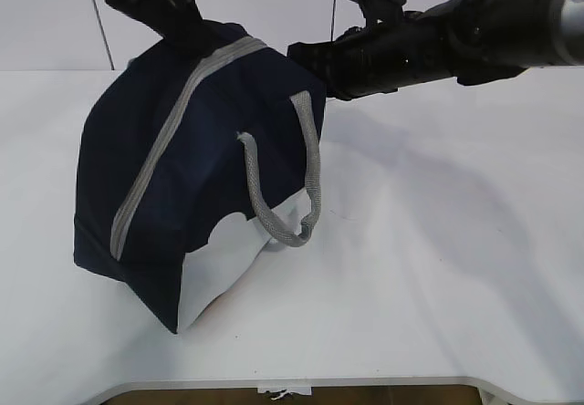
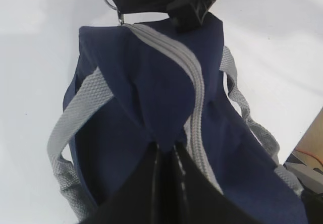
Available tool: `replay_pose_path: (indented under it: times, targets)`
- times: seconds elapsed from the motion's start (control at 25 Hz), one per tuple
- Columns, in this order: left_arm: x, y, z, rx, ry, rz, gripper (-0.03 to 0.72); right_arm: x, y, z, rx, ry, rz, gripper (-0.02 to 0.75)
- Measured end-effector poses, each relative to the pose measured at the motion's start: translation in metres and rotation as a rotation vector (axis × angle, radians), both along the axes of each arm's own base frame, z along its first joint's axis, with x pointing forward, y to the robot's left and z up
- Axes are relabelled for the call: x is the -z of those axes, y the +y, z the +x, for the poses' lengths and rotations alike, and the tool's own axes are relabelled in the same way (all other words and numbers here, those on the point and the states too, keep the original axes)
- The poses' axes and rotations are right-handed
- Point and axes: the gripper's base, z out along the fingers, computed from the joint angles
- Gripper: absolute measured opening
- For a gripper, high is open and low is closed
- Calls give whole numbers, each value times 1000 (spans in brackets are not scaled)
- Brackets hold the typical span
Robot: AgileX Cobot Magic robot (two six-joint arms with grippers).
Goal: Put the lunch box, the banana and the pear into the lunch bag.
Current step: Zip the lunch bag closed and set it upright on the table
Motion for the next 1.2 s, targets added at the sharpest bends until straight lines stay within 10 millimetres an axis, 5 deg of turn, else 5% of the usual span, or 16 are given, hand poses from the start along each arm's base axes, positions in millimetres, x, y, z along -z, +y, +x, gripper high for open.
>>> replay_pose_path:
  times: [0.6, 0.96, 1.2]
  targets:
    - [1, 0, -1, 3, 12, 7, -3, 0, 0, 0, -4, 2, 0, 27]
    - [1, 0, -1, 4, 15, 8, -3, 0, -1, 0, -1, 2, 0, 378]
    - [1, 0, -1, 4, 15, 8, -3, -9, -1, -2, -12, -29, -11, 449]
